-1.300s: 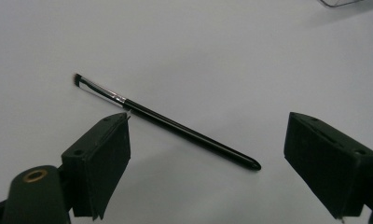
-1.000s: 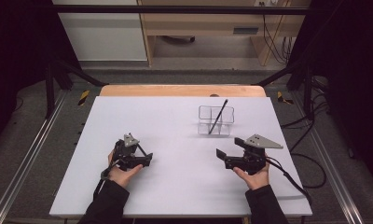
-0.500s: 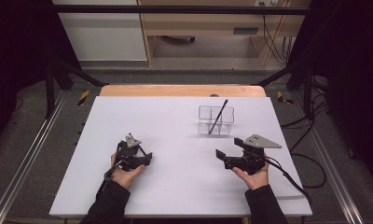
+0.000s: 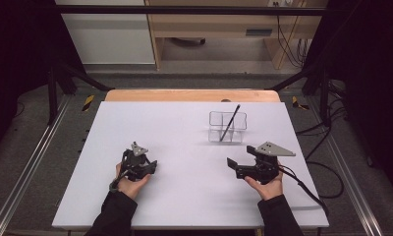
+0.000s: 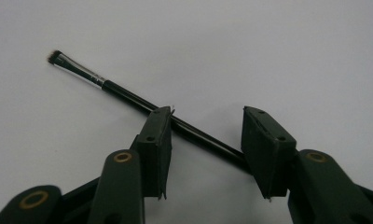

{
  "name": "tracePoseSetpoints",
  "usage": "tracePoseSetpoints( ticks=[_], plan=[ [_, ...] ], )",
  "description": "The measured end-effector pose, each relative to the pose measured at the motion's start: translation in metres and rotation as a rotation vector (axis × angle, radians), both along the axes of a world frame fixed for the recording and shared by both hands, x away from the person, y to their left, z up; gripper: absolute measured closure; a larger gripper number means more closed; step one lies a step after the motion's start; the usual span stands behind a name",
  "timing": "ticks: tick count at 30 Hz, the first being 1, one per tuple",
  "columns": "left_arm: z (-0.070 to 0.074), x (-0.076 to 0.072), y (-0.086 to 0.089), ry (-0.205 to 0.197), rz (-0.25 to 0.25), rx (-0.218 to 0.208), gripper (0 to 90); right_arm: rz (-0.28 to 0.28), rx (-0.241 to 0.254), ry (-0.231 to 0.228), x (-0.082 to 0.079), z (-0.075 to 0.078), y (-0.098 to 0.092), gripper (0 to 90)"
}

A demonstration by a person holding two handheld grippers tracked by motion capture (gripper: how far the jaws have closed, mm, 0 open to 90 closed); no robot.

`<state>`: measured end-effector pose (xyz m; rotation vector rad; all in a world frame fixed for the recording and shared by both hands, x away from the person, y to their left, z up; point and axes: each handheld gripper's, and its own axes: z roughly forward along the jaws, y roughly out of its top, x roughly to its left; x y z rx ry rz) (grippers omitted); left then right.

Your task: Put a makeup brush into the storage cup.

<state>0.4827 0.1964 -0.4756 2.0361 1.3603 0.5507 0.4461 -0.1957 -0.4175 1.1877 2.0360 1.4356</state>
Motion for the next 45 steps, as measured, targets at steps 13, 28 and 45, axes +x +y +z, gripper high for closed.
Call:
tracePoseSetpoints(
  ticks=[13,28,45],
  plan=[
    [0.003,-0.002,0.008,0.039,-0.009,-0.062,63.7,-0.001,-0.004,0.002,0.0,0.0,0.0,10.6],
    [0.004,-0.003,0.011,0.051,-0.031,-0.052,72.7,0.0,0.001,0.0,-0.001,0.0,0.0,10.5],
    [0.005,-0.005,0.015,0.068,-0.095,-0.035,82.6,0.003,-0.003,0.004,-0.001,-0.001,0.001,10.5]
  ],
)
